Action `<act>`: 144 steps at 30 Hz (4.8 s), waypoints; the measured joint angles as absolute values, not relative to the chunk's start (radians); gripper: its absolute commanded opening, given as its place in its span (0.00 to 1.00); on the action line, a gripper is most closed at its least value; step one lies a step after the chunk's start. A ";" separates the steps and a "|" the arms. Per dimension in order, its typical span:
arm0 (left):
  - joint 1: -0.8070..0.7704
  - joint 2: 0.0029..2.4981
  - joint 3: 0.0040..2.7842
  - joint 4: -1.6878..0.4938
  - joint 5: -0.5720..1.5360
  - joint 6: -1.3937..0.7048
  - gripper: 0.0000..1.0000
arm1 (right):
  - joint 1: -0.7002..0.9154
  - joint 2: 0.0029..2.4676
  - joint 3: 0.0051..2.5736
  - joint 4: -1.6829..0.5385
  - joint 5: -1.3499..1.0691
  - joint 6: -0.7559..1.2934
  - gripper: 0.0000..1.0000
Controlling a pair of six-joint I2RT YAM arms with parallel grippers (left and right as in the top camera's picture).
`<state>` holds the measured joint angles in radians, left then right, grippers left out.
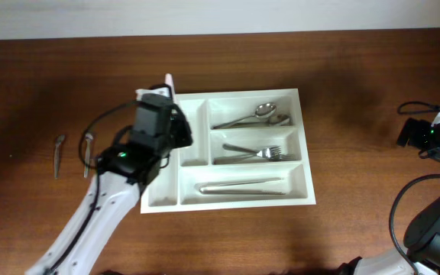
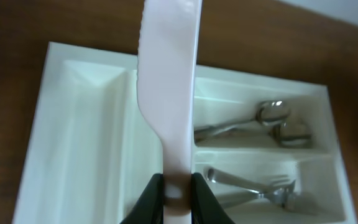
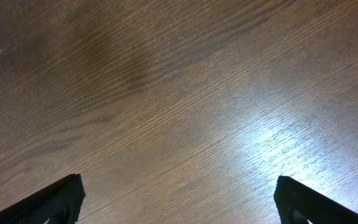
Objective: Pack container
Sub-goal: 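Carry the knife into the tray's narrow left-middle compartment and release, then move the left gripper back over the two metal spoons, then align the left gripper over the right spoon and grasp its handle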
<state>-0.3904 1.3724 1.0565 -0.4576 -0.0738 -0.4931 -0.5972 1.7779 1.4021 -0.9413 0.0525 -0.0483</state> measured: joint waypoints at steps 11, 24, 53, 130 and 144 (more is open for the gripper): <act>-0.422 1.563 1.056 -0.398 -0.157 -0.429 0.14 | -0.597 1.778 1.402 -0.941 0.052 -0.048 0.99; -0.422 1.619 1.056 -0.394 -0.154 -0.411 0.22 | -0.597 1.778 1.402 -0.941 0.052 -0.049 0.99; -0.216 1.390 1.194 -0.603 -0.245 -0.439 0.99 | -0.597 1.778 1.402 -0.941 0.052 -0.049 0.99; 0.258 1.814 1.193 -0.649 -0.101 0.257 0.99 | -0.597 1.778 1.402 -0.941 0.052 -0.048 0.99; 0.265 1.851 1.193 -0.608 -0.101 0.293 0.99 | -0.597 1.778 1.402 -0.941 0.052 -0.049 0.99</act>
